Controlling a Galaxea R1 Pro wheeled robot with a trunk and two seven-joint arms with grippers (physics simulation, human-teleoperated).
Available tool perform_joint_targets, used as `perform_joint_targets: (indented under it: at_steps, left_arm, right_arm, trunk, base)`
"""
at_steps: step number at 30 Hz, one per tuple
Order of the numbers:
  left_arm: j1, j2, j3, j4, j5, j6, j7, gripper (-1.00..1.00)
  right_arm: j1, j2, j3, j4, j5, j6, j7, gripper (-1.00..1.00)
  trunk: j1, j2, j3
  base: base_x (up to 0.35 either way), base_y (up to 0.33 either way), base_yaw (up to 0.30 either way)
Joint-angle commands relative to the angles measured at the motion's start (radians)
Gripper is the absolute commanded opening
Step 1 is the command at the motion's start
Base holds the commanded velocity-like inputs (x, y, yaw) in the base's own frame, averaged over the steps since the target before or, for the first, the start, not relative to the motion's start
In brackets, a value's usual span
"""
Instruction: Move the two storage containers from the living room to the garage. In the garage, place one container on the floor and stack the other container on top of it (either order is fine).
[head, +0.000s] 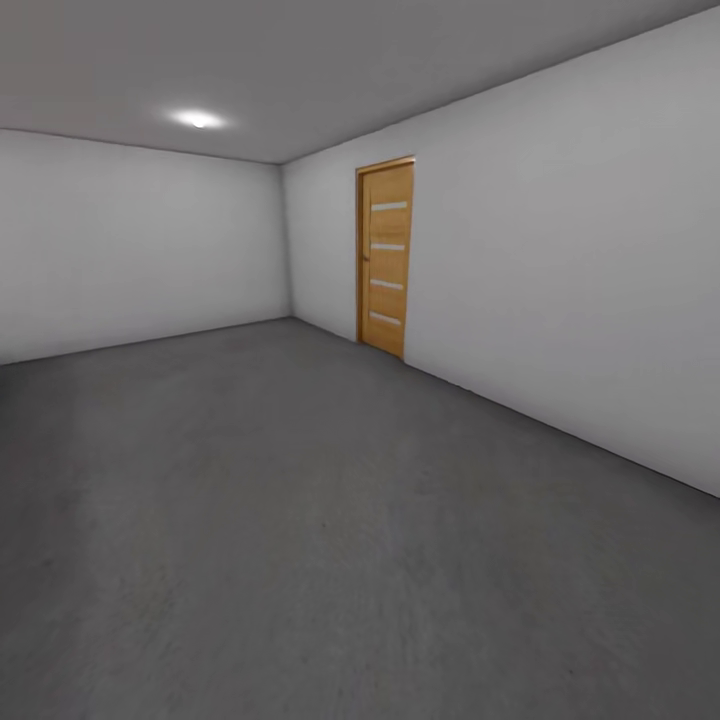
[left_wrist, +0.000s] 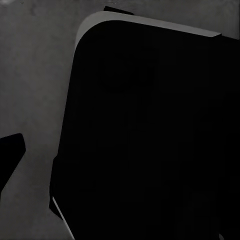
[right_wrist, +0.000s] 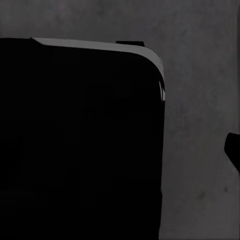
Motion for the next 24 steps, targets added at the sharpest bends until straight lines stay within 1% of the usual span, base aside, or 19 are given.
perform_joint_targets:
  at_steps: [1,24]
  left_arm:
    - [0.0,0.0,0.0,-0.001,0.005,-0.002,0.001,1.0]
    - [0.0,0.0,0.0,-0.001,0.005,-0.002,0.001,1.0]
  right_arm:
    - [0.0,-0.001,0.003,0.001,-0.001,-0.006,0.0,1.0]
    - [0.0,-0.003,0.002,0.002,-0.003,-0.003,0.0,1.0]
  trunk:
    - [0.001,0.0,-0.001]
    - [0.001,0.0,-0.001]
  base:
    - [0.324,0.0,0.0]
    - [0.324,0.0,0.0]
